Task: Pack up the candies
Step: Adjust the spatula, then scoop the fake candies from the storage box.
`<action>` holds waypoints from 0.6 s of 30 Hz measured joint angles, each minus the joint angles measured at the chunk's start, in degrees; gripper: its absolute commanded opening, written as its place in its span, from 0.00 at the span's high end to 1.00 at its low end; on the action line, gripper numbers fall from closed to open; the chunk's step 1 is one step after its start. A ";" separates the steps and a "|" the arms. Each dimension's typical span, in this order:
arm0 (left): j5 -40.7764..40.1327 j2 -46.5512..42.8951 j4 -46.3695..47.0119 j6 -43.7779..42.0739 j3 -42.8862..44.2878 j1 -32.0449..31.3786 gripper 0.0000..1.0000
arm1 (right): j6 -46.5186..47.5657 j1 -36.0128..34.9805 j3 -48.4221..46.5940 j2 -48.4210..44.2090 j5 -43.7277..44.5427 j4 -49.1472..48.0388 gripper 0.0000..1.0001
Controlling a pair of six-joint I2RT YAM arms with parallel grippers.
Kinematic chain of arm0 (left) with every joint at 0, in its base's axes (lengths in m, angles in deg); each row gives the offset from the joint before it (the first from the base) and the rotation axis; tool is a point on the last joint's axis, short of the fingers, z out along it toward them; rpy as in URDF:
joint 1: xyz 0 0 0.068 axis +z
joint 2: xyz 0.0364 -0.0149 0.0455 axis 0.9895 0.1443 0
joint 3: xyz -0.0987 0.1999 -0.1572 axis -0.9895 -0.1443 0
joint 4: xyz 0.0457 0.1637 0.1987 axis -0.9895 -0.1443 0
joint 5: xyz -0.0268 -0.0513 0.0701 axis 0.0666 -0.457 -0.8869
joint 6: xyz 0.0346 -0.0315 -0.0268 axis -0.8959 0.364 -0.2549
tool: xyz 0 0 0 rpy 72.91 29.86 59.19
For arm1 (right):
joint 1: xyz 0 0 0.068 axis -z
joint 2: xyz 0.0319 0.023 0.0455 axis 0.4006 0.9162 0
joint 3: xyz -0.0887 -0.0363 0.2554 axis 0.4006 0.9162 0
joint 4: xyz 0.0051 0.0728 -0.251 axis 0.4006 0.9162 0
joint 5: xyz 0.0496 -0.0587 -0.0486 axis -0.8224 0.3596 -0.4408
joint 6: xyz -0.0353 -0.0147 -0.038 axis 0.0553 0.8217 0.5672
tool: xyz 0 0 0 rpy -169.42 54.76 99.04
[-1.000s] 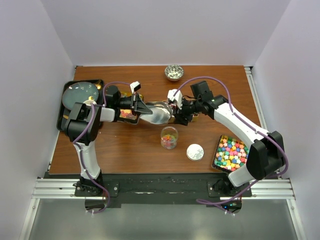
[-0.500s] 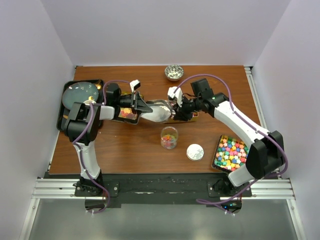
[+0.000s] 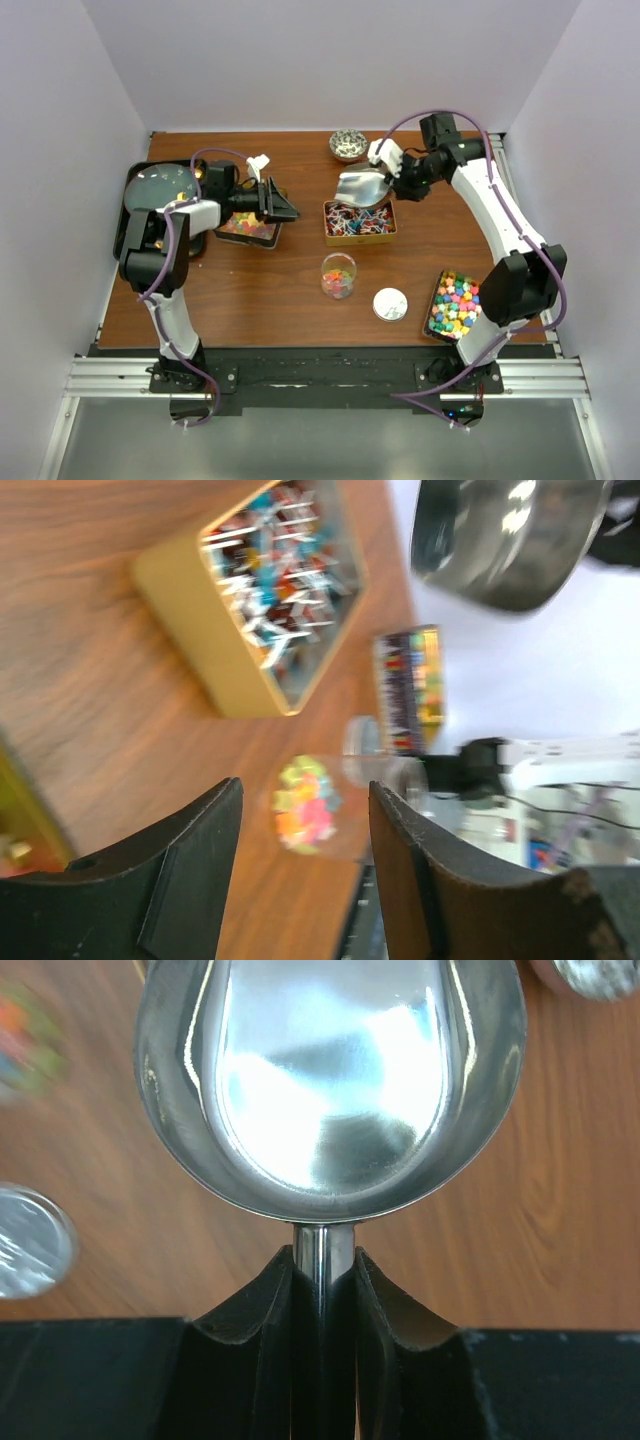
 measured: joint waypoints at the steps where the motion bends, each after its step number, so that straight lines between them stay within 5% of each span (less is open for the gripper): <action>1: -1.20 -0.28 -2.03 -2.27 0.22 0.00 0.36 | 1.73 0.76 -1.18 0.76 2.45 1.01 1.00; 7: -7.34 -0.57 -12.37 -12.63 0.85 -0.81 0.35 | 9.97 2.12 -8.76 7.82 12.92 7.76 1.00; 18: -10.21 -1.11 -13.70 -16.87 1.18 -3.48 0.36 | 19.93 1.79 -19.37 14.99 22.49 17.25 1.00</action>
